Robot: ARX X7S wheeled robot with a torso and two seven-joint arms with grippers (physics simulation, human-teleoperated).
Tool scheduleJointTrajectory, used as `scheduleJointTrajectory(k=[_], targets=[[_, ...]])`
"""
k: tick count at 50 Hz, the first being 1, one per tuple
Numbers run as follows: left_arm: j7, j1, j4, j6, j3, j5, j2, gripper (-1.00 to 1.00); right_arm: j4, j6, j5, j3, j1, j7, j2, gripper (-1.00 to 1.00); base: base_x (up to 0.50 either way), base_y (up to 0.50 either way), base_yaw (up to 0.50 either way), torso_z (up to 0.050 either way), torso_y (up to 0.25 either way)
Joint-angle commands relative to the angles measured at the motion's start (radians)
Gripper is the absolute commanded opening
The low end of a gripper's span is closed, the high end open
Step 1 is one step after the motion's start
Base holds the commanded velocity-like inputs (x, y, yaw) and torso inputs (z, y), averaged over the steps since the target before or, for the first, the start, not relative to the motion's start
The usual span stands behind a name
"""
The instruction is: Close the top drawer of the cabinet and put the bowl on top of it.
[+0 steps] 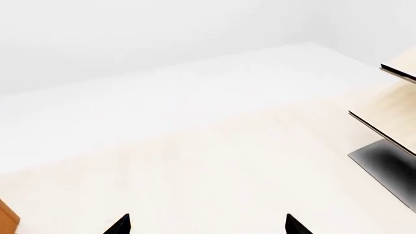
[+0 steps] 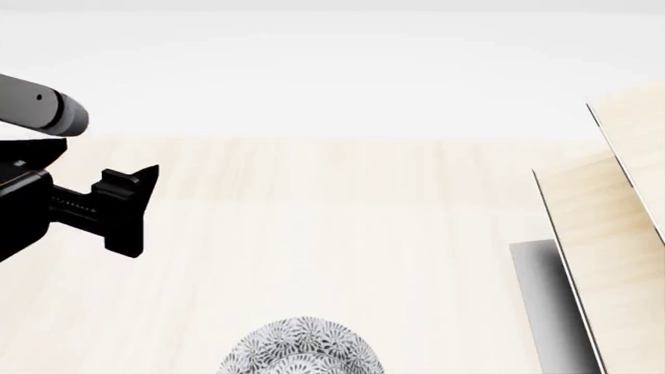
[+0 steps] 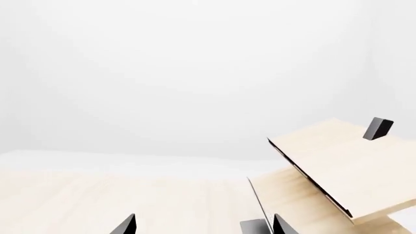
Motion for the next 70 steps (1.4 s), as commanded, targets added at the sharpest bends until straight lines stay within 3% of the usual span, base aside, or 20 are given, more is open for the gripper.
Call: scheduleJointTrajectory(k=[1,19,47,70], targets=[[0.088,-0.070,-0.139,-0.004,0.064,0.047,0.057,1.00,0.099,-0.098,-0.039,-0.016,-0.022,-0.030,-0.032,1.00,0.00,0.00,0.00,0.000,0.000],[0.183,-0.025,-0.210,0.052,0.149,0.137,0.085,1.00,0.080,-0.128,-0.060,-0.003,-0.064,-0.018,-0.030,1.00,0.00,0.00,0.00,0.000,0.000],[0.246,0.009,-0.261,0.081,0.194,0.158,0.109,1.00,0.079,-0.130,-0.054,0.010,-0.071,-0.006,-0.024,1.00,0.00,0.00,0.00,0.000,0.000],[0.424,0.002,-0.395,0.133,0.340,0.277,0.165,1.00,0.030,-0.098,-0.061,0.010,-0.074,0.010,-0.005,1.00,0.00,0.00,0.00,0.000,0.000]])
